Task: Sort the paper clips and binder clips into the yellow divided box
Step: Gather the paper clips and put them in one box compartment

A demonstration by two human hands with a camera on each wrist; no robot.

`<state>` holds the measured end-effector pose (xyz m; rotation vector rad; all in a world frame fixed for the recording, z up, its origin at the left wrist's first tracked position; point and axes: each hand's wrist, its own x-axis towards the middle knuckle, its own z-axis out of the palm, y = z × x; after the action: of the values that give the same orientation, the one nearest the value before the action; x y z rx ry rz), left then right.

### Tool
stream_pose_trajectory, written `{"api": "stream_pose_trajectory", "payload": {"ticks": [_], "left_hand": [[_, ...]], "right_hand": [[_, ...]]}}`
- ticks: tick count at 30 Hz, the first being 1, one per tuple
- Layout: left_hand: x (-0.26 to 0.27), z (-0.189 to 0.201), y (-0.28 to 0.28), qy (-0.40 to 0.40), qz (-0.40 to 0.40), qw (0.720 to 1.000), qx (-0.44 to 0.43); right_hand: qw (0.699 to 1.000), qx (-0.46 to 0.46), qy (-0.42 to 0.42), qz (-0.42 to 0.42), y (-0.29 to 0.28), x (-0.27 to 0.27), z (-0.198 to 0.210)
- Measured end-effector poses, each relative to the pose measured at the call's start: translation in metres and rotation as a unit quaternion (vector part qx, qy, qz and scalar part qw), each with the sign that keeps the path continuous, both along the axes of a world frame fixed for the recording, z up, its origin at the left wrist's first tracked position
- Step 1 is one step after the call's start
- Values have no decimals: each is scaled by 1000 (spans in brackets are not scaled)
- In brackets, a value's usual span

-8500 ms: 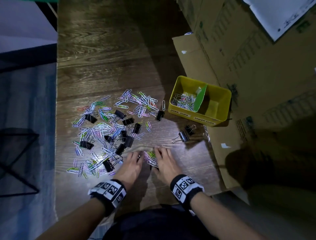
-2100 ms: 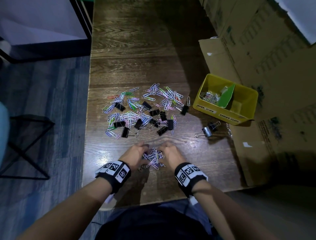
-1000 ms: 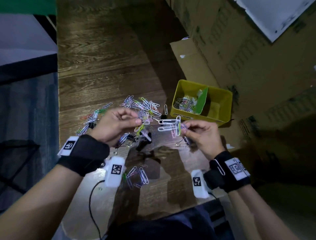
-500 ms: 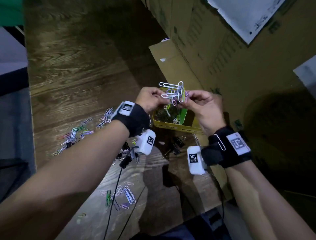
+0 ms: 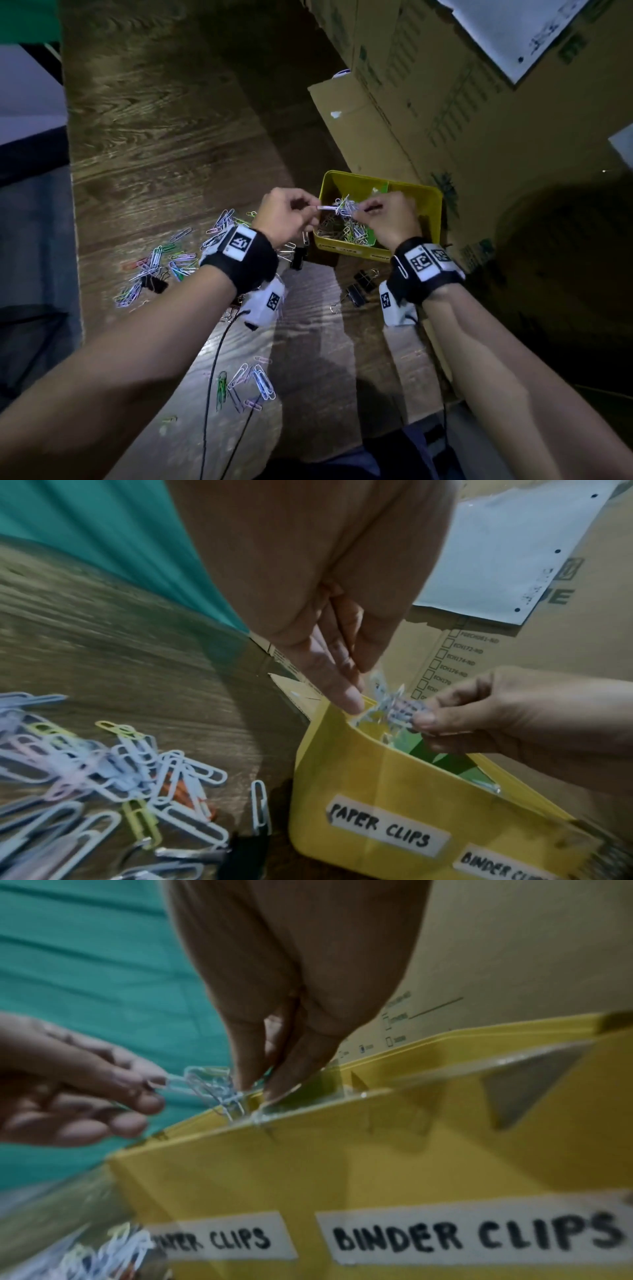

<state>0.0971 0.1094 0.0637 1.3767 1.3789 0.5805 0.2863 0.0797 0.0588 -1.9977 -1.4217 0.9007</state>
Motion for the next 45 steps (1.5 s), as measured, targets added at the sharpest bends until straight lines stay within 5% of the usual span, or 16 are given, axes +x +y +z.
{"api": "stream_pose_trajectory", "payload": {"ticks": [3, 7, 11, 16, 19, 22, 25, 30, 34, 41, 45], "left_hand": [[-26, -1, -18, 10, -26, 999, 21], [-74, -7, -54, 64, -67, 995, 19], [-126, -22, -109, 165, -142, 974, 59], [-149, -60, -186, 231, -337, 892, 194], [-135, -86, -213, 328, -409, 811, 260], [-139, -113, -231, 377, -432, 779, 254], [-159, -124, -236, 382, -411, 795, 229], [-183, -112, -242, 353, -359, 834, 225], [-212, -87, -250, 322, -239, 882, 248], [-232, -88, -279, 389, -45, 920, 10], [-198, -88, -277, 317, -14, 948, 22]], "right_hand": [[994, -14, -102, 30, 5, -13, -2], [987, -43, -120, 95, 0, -24, 3], [978, 64, -120, 158, -35, -36, 14], [953, 24, -97, 285, -112, -75, -15], [971, 5, -89, 220, -139, -72, -41], [985, 8, -85, 149, -153, -57, -49], [981, -4, -96, 168, -160, -54, -54], [935, -104, -84, 329, -178, -91, -60], [899, -161, -81, 400, -191, -136, -64], [876, -121, -154, 441, -207, -194, -62], [880, -135, -167, 424, -212, -211, -63]]}}
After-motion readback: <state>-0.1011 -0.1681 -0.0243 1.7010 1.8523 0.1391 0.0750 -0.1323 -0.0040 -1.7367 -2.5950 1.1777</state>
